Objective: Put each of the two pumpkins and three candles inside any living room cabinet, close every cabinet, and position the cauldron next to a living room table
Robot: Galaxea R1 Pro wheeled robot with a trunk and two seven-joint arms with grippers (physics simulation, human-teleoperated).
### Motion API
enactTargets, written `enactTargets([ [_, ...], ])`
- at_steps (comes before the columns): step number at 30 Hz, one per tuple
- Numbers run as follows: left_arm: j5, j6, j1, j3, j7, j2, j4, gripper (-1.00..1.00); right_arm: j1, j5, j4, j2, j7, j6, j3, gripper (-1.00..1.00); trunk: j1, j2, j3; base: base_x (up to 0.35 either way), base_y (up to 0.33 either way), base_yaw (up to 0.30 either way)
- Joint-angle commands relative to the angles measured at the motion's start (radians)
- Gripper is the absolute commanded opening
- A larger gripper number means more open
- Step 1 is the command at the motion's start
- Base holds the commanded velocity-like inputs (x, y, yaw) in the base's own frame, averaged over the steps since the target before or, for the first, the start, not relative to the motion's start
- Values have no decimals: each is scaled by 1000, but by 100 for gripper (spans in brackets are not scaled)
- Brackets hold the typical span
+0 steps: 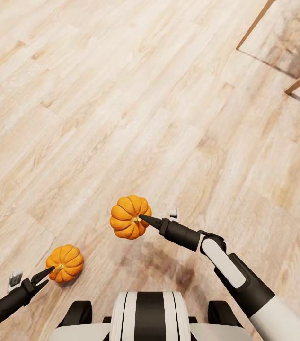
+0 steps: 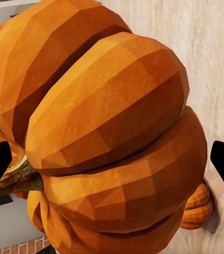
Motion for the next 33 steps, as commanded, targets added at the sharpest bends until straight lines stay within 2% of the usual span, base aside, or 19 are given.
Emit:
enactTargets([
  [1,6,8,0,0,-1,0,0,100,-1,-8,0,-1,0,4,1,-100,0,0,0,0,0,0],
  [22,6,8,0,0,-10,7,0,100,-1,-8,0,-1,0,4,1,-100,3,-2,0,0,0,0],
  [33,5,8,0,0,-9,7,0,100,-1,-8,0,-1,0,4,1,-100,3,-2,0,86,-4,0],
])
